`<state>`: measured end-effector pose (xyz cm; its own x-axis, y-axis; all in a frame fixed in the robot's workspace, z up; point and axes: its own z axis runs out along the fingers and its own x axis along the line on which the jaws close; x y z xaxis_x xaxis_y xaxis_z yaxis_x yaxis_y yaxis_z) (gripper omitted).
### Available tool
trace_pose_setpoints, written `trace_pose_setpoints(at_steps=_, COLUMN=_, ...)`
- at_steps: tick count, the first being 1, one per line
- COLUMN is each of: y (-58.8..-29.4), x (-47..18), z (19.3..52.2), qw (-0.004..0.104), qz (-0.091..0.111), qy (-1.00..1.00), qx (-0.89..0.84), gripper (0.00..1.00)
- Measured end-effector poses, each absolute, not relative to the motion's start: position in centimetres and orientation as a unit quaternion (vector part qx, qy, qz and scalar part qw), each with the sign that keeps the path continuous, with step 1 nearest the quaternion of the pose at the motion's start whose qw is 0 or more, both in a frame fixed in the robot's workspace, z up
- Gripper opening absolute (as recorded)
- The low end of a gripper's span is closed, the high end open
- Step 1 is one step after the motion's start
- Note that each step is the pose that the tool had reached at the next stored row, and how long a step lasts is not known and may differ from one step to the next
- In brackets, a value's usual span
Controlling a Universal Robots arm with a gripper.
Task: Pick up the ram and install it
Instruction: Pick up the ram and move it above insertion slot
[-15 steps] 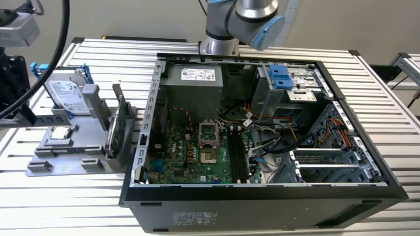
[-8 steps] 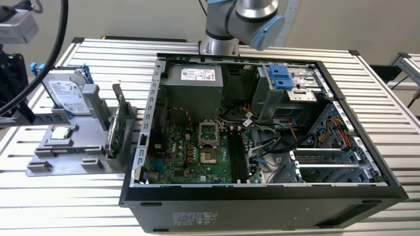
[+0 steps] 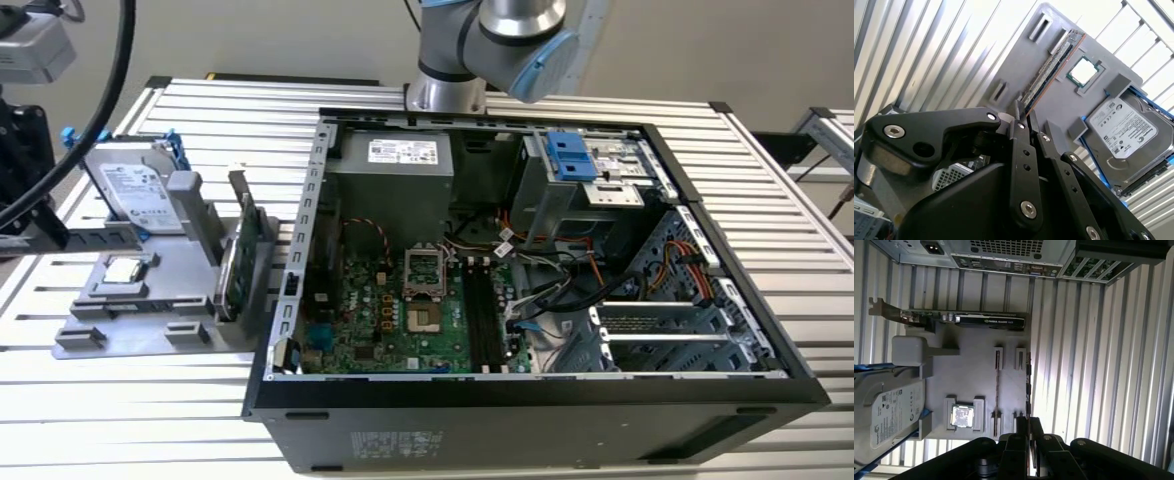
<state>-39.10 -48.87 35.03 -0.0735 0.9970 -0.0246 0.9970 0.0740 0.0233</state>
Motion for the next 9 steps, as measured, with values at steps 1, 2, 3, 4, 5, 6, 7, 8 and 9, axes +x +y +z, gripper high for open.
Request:
trace_pose_setpoints(at_steps=1, y=-48.87, x=-39.1, z=35.08, qw=0.017, qz=0.0, qy=0.733, qx=0.68, gripper=0.0)
trace_pose_setpoints(at_steps=2, y=-48.87, x=-39.1, z=35.12, qw=0.017, qz=0.0, qy=0.733, qx=0.68, gripper=0.0)
trace_pose_setpoints(at_steps=3, y=-48.87, x=-39.1, z=35.17, qw=0.017, qz=0.0, qy=0.733, qx=0.68, gripper=0.0)
trace_pose_setpoints(at_steps=4, y=-48.87, x=-39.1, z=35.2, qw=0.017, qz=0.0, qy=0.733, qx=0.68, gripper=0.0)
trace_pose_setpoints(at_steps=5, y=-48.87, x=-39.1, z=35.24, qw=0.017, qz=0.0, qy=0.733, qx=0.68, gripper=0.0)
trace_pose_setpoints(at_steps=6, y=-48.87, x=-39.1, z=35.28, qw=0.017, qz=0.0, qy=0.733, qx=0.68, gripper=0.0)
trace_pose_setpoints(at_steps=7, y=-48.87, x=-39.1, z=35.31, qw=0.017, qz=0.0, qy=0.733, qx=0.68, gripper=0.0)
trace_pose_setpoints(at_steps=8, y=-48.87, x=-39.1, z=35.35, qw=0.017, qz=0.0, qy=0.733, qx=0.68, gripper=0.0)
trace_pose_setpoints(at_steps=9, y=-48.87, x=-39.1, z=35.4, qw=0.017, qz=0.0, qy=0.733, qx=0.68, gripper=0.0)
